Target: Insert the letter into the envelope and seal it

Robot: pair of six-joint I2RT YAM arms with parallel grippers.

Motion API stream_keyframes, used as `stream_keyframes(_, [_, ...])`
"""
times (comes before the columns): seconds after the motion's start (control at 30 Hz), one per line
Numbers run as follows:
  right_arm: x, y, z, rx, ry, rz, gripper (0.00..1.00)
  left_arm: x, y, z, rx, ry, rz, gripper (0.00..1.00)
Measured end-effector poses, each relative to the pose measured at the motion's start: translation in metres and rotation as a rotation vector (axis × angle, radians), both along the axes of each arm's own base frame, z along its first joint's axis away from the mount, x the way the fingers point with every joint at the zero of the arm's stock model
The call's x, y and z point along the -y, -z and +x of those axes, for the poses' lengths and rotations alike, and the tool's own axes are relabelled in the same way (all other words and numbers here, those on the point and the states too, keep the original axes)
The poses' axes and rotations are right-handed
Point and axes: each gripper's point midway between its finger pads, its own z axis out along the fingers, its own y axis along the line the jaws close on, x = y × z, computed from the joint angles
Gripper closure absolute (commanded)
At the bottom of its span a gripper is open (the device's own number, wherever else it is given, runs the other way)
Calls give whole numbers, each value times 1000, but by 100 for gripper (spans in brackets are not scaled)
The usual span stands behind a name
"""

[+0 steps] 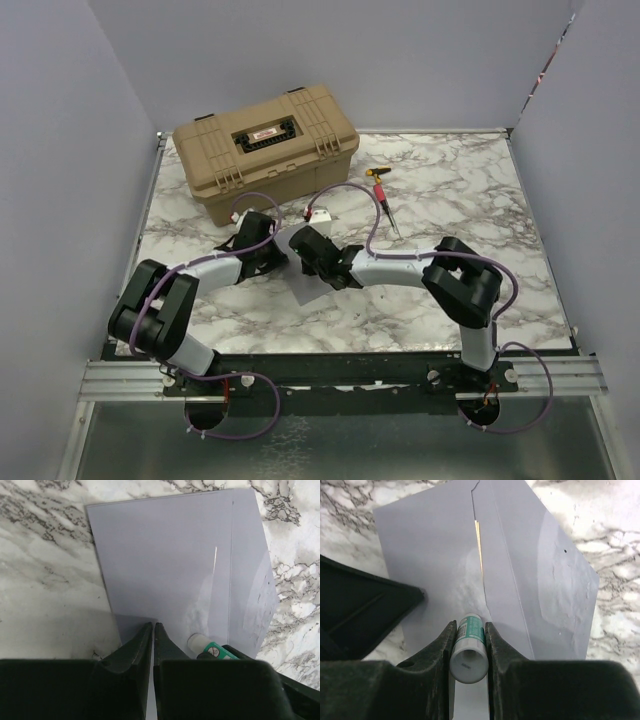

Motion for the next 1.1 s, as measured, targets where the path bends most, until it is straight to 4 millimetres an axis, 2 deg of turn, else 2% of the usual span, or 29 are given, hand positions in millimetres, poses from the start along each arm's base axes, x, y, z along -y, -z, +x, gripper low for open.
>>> stream_keyframes(0.3, [-20,0,18,3,4,25,100,2,-1,8,26,26,14,92])
stream_keyframes(0.53, [-24,-1,32,2,27,29,100,2,-1,8,31,29,14,94])
stream_keyframes(0.7, [-21,0,29,-9,43,41,100,1,0,8,30,10,9,96])
stream_keyframes(0.97, [1,0,11,-48,68,57,100,-2,0,9,29,-36,-4,97])
stream_keyframes(1.1, [6,1,6,-61,62,52,100,-2,0,9,30,-43,-7,97])
